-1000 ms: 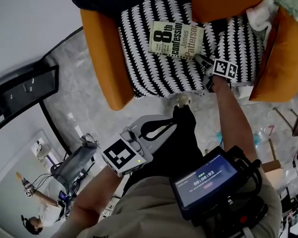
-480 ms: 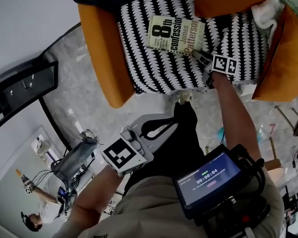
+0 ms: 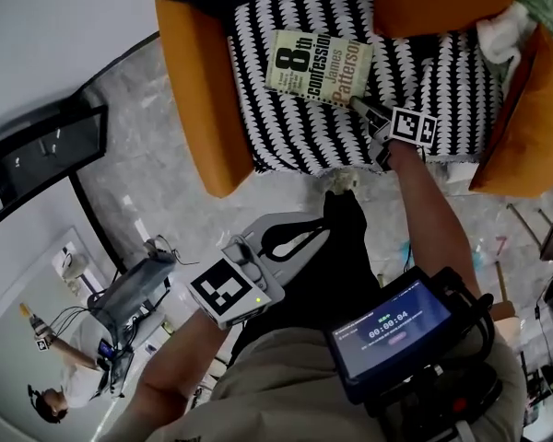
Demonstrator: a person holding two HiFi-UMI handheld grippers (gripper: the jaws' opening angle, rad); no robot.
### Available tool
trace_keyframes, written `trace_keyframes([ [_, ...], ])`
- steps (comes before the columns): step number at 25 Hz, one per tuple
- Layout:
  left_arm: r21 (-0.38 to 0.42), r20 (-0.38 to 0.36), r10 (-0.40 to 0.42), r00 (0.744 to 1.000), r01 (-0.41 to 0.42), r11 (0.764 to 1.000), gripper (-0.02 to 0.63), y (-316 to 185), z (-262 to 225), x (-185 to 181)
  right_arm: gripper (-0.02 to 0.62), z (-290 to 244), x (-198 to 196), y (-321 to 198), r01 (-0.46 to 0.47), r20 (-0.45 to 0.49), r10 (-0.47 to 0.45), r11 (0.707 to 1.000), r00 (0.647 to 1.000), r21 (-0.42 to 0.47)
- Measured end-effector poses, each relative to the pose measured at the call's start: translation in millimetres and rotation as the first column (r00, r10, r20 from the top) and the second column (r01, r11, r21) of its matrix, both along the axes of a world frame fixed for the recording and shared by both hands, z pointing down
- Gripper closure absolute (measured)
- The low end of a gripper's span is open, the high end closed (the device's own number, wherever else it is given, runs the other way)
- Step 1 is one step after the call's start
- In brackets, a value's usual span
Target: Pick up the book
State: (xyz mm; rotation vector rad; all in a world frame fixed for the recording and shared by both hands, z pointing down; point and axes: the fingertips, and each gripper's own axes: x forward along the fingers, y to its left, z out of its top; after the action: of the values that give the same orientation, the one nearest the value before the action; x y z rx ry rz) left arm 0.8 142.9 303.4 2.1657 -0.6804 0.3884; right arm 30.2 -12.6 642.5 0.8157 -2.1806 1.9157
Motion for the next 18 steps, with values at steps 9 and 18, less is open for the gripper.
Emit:
trace_keyframes([
  [9, 0.022, 0.025, -0.085, 0.996, 0.084, 0.996, 0.597, -5.8, 10.9, 48.7, 0.426, -1.7, 9.9, -22.5, 0.077, 0.089, -0.077, 0.997, 0.993, 0.008],
  [18, 0.018, 0.022, -0.106, 0.994, 0.106, 0.994, 0.597, 13.1, 38.8, 44.4, 0.437, 31.9, 18.0, 1.3, 0.018, 0.097, -0.012, 0.998, 0.995, -0.066],
])
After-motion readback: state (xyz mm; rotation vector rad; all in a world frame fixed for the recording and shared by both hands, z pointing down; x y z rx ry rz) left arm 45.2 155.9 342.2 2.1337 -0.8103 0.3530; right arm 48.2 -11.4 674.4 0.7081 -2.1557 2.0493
